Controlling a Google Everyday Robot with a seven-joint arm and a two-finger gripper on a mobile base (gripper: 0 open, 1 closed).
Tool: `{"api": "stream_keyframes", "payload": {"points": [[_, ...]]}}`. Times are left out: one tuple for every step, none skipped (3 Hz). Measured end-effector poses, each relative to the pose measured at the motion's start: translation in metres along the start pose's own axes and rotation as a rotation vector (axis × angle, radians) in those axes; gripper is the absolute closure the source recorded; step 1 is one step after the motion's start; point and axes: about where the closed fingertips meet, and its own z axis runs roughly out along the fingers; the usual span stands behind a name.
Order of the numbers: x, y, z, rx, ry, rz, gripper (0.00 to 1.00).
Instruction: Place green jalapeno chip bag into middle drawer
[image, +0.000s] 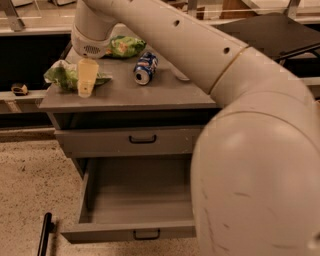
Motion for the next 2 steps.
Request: {"api": "stream_keyframes", "payload": {"points": [[-0.013, -0.015, 0.055, -0.008, -0.103, 0.049, 0.00], [-0.012, -0.017, 0.072, -0.017, -0.119, 0.062, 0.12]]}}
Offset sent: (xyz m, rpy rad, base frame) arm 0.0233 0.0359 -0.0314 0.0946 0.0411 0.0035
